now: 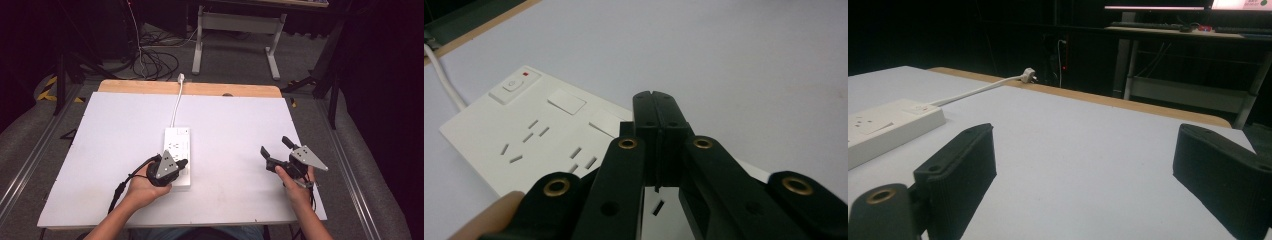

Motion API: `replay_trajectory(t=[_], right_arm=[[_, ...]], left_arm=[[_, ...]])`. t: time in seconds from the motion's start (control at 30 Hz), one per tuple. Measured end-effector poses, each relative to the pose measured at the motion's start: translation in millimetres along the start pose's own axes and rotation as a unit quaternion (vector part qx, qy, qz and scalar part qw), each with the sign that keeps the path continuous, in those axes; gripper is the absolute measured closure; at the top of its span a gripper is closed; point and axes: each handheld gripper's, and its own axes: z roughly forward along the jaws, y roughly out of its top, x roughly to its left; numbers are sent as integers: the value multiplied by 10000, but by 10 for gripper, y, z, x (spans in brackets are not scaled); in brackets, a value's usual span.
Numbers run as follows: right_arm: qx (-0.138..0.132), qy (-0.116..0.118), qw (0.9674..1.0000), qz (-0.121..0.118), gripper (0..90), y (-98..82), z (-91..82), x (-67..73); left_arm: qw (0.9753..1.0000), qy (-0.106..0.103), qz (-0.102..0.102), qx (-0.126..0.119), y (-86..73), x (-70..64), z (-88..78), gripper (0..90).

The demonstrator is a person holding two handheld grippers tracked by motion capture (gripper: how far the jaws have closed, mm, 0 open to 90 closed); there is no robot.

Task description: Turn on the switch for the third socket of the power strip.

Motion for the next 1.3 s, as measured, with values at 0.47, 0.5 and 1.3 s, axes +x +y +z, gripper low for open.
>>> replay_trajectory(t=[0.47,0.5,1.3], right_arm=[[-6,4,10000,-2,107,2,-1,0],[-6,6,10000,0,107,2,-1,0],[-7,14,10000,12,107,4,-8,7]], left_arm=[[9999,-39,34,98,-23,-15,52,896],[9999,-38,34,101,-24,-15,53,896],[10000,-14,60,73,-69,-14,97,899]])
